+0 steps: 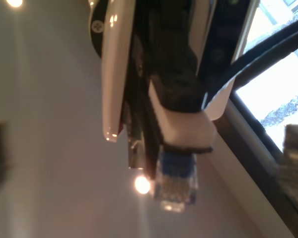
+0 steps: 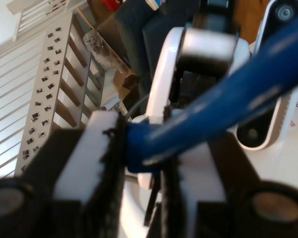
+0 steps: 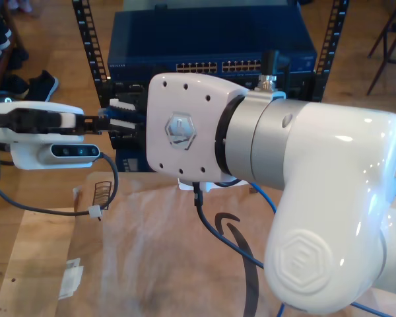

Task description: Grab the cable and plug it in

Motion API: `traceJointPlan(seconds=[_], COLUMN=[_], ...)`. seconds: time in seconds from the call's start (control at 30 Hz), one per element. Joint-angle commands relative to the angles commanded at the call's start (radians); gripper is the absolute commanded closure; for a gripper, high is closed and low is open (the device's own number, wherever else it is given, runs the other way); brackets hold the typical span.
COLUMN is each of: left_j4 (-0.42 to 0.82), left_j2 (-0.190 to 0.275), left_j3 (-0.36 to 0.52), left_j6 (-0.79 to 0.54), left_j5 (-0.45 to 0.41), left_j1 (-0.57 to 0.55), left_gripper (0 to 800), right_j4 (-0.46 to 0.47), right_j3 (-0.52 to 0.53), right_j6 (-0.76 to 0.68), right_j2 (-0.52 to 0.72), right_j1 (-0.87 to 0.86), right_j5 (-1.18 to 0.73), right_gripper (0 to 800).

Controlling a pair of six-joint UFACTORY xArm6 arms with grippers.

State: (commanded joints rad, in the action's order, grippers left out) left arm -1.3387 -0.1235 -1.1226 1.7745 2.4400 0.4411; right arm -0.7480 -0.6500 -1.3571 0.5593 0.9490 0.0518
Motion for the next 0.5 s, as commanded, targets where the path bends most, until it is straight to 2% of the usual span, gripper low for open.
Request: traceJointPlan(seconds=[0.1, 0.2, 0.27, 0.4, 0.5], left_j4=[0.06, 0.244, 0.4, 0.677, 0.775], left_j2=[0.021, 0.029, 0.055, 0.126, 0.175], left_j3=[-0.052, -0.124, -0.152, -0.135, -0.1], left_j6=[-0.023, -0.083, -0.137, -0.21, -0.284], left_j5=[-0.084, -0.158, -0.176, -0.216, -0.23], left_j1=[0.066, 0.143, 0.163, 0.183, 0.184], left_gripper=[3, 3, 2, 2, 2], right_j4=[-0.002, 0.0, -0.002, 0.005, 0.009], right_j3=[-0.011, -0.02, -0.018, 0.026, 0.097], right_j6=[0.0, 0.0, -0.002, -0.002, 0.006], right_j2=[-0.052, -0.095, -0.121, -0.129, -0.141], right_j1=[-0.028, -0.123, -0.164, -0.235, -0.238], right_j5=[0.003, 0.003, 0.005, 0.137, 0.319], right_gripper=[799, 799, 799, 798, 798])
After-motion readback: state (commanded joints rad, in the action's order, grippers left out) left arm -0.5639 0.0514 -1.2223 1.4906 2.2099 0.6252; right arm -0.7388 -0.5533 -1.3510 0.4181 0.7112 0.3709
